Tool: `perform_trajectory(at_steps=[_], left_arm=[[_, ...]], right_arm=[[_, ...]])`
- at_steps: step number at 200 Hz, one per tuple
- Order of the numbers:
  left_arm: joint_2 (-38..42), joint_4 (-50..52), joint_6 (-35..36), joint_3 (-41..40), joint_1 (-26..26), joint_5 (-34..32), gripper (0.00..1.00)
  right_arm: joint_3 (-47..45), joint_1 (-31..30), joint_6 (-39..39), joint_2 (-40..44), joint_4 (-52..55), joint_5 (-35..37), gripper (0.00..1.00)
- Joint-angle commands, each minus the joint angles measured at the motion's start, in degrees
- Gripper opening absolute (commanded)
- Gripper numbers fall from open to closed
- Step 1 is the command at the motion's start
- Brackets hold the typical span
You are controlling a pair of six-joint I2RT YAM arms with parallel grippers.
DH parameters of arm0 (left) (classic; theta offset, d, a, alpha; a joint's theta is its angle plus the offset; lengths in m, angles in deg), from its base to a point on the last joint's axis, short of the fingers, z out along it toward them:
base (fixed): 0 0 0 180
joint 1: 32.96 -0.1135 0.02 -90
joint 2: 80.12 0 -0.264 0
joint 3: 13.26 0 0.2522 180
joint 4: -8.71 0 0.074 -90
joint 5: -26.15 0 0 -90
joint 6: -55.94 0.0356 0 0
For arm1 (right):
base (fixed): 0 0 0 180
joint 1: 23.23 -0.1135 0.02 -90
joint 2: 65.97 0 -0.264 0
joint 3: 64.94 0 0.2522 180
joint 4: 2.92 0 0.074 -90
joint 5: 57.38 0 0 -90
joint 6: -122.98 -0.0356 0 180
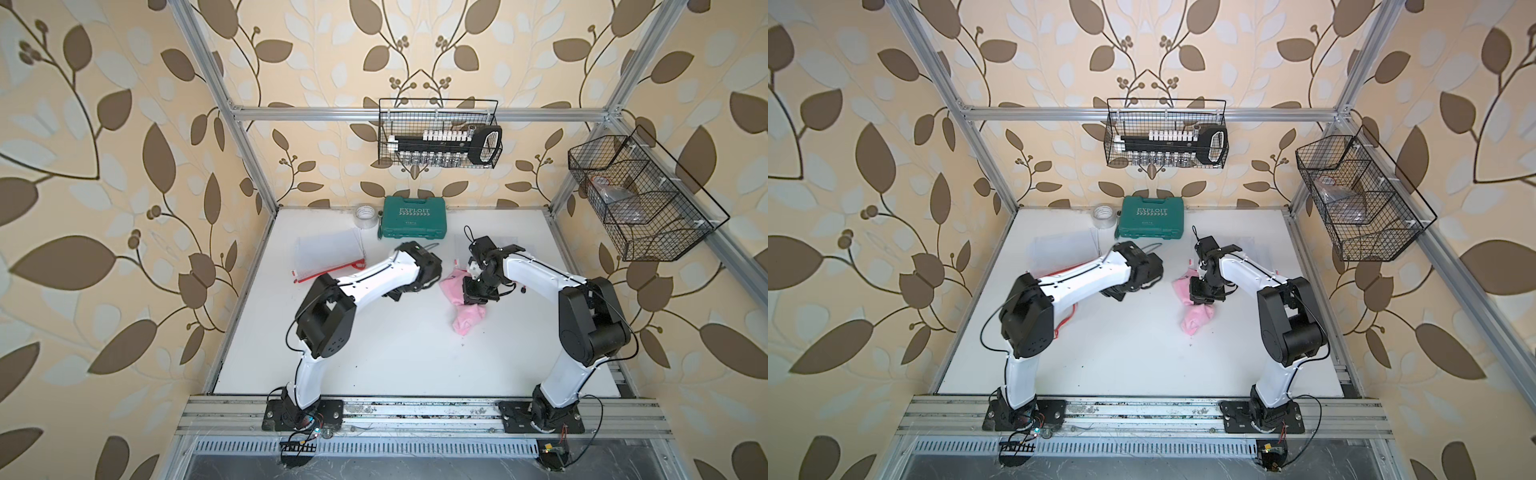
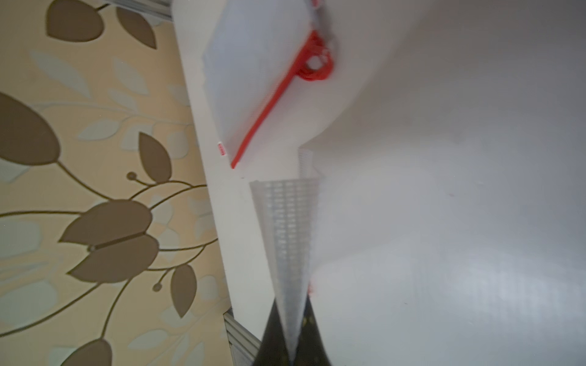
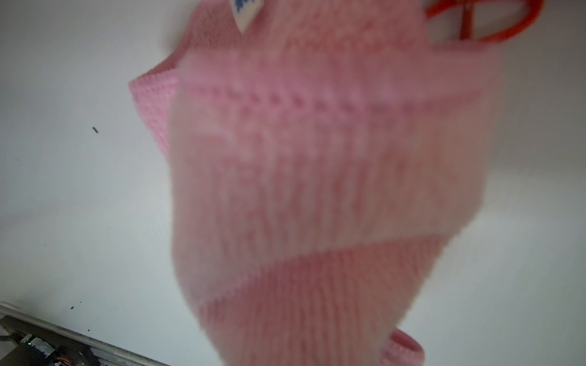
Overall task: Wipe the document bag
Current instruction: Adjust the document bag at the center of the board.
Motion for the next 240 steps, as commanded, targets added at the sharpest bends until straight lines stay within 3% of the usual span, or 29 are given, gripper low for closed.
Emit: perform_trajectory(at_steps=[1, 26, 56, 81, 105, 120, 150, 168, 188, 240], left_arm=[[1.07, -8.81, 0.97, -0.66, 0.35, 12.03, 0.00], [0.64, -17.07, 1.70, -3.64, 0.19, 20.03, 0.10], [1.11, -25.15, 1.58, -6.35, -0.35, 29.74, 0.38], [3.87, -30.66, 0.27, -9.97, -2.31, 34.58, 0.48], [10.75, -35.55, -3.43, -16.28, -6.90, 36.70, 0.50], [17.29, -38.43, -6.50, -22.24, -10.91, 36.23, 0.49], [29.09, -40.45, -9.95, -32.31, -19.72, 35.77, 0.47], [32.31, -40.30, -9.21, -35.36, -23.46, 37.35, 0.48], [32.92, -40.16, -7.80, -36.43, -24.17, 39.12, 0.48], [42.31, -37.66, -10.11, -40.19, -27.33, 32.17, 0.47]], right_arm=[[-0.57, 0.17, 0.34, 1.80, 0.62, 1.22, 0.00], [-0.67, 0.28, 0.63, 2.11, 0.71, 1.00, 0.00], [-0.51, 0.23, 0.79, 2.92, 0.97, 1.55, 0.00], [0.44, -0.40, 1.09, 4.84, 2.12, 2.93, 0.00], [3.76, -4.15, 1.97, 6.31, 5.02, 5.48, 0.00], [5.99, -7.80, 2.37, 6.06, 5.13, 3.29, 0.00], [11.24, -14.79, 1.28, -0.57, 4.17, -3.48, 0.00], [15.74, -17.82, 1.78, -5.26, 4.30, -3.66, 0.00], [19.24, -18.38, 1.71, -7.47, 4.37, -4.56, 0.00], [30.87, -23.21, 4.09, -15.61, 2.53, -10.72, 0.00]])
